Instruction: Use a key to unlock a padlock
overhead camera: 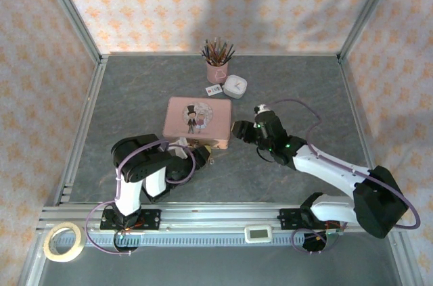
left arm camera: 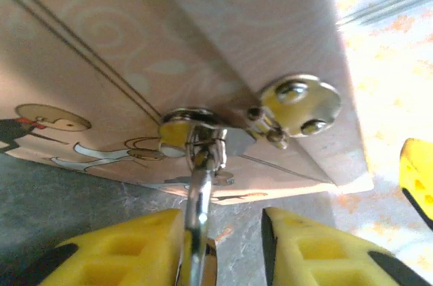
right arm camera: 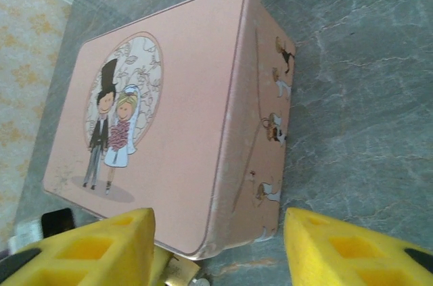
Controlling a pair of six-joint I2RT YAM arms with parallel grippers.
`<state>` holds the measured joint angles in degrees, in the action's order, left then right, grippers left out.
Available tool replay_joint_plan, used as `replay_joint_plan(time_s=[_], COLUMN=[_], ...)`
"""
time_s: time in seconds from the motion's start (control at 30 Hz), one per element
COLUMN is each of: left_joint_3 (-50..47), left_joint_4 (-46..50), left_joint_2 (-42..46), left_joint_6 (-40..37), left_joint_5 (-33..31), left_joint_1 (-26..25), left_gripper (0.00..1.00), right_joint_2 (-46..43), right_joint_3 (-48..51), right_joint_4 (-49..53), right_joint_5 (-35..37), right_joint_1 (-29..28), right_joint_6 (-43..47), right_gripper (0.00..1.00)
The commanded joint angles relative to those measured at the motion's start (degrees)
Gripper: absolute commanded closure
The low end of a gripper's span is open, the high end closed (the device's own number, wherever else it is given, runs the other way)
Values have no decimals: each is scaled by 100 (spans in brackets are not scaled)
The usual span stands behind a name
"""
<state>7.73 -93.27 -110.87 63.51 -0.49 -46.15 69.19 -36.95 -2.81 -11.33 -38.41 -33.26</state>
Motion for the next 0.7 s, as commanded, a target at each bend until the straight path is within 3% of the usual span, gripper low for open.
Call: replay_joint_plan(time_s=[0.0,0.1,0.27,0.47,0.53,0.6,0.67], left_joint_3=[-340,-675,-1286,-1465,-1394,-1181,-692], left_joint_4=[-1202,-1208,-1080,-157,622,2011,4411], left_joint_2=[30,369,883,1746,2312,3153,4332], left_joint_6=[164,357,886,1177,1199,1147,979], left_joint_5=[-279,-478,-807,-882,-946,-1029,-1285], left_joint_1=[-18,-15,-16,-9,-12,-10,-14], left_gripper=[32,2,1,1,1,1,1], right_joint_2=[-118,-119,-124,63,137,186,269], right_joint_3=[116,61,16,-80,-136,-179,-310], right_joint_4=[-62,138,176,-62,-246,-401,-215], right_joint_5=[579,1187,1817,1298,458,-175,-167], right_joint_1=[1,9,97,115,95,-102,-602], right_joint_6=[154,68,0,305,569,743,1067], right_gripper=[41,34,27,28,33,37,38])
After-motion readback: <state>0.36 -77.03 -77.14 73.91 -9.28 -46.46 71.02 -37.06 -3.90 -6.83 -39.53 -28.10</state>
